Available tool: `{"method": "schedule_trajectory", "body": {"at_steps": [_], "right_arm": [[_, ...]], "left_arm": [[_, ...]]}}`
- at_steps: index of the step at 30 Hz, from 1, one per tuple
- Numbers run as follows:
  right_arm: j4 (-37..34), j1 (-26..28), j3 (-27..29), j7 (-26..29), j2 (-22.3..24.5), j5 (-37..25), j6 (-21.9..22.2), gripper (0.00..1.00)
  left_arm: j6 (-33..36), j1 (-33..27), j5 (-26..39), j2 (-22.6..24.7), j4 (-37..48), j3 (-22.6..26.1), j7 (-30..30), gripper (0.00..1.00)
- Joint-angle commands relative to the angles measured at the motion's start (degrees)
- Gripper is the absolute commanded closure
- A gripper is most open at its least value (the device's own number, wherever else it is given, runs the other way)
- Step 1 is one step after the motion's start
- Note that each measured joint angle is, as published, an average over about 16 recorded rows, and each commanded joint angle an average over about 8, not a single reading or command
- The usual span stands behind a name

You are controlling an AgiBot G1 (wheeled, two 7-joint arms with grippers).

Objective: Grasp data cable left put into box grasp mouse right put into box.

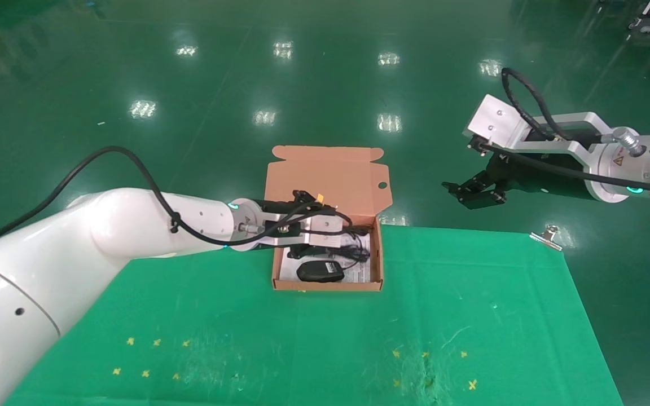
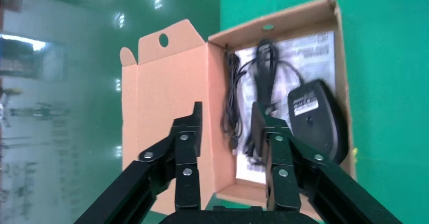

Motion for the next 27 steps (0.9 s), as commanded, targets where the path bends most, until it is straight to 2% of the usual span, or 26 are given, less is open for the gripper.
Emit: {"method": "schedule_trajectory", "body": {"at_steps": [1, 8, 14, 27], "right_arm": [[-0.13, -0.03, 0.13, -0.1, -0.07, 0.18, 0.35, 0.0], [-2.12, 2.96, -0.42, -3.1, -1.98, -2.94, -0.03, 0.0], [-2.83, 3.47, -0.36, -5.04, -2.43, -3.15, -1.6, 0.0], [-2.68, -5.03, 7.93, -11.31, -0.26, 11.32, -8.7, 0.0]], "left_arm": [[0.43, -0.02, -0.65, -0.83, -0.67, -0.25, -0.5, 0.0], [-1.64, -5.28, -0.83, -4.39, -4.29, -2.37, -4.22, 0.0], [-0.64, -5.11, -2.74, -6.43, -6.45, -4.42, -5.52, 0.0], [10.4, 3.29, -13.83, -14.19, -13.17, -13.8, -8.64, 0.0]]}}
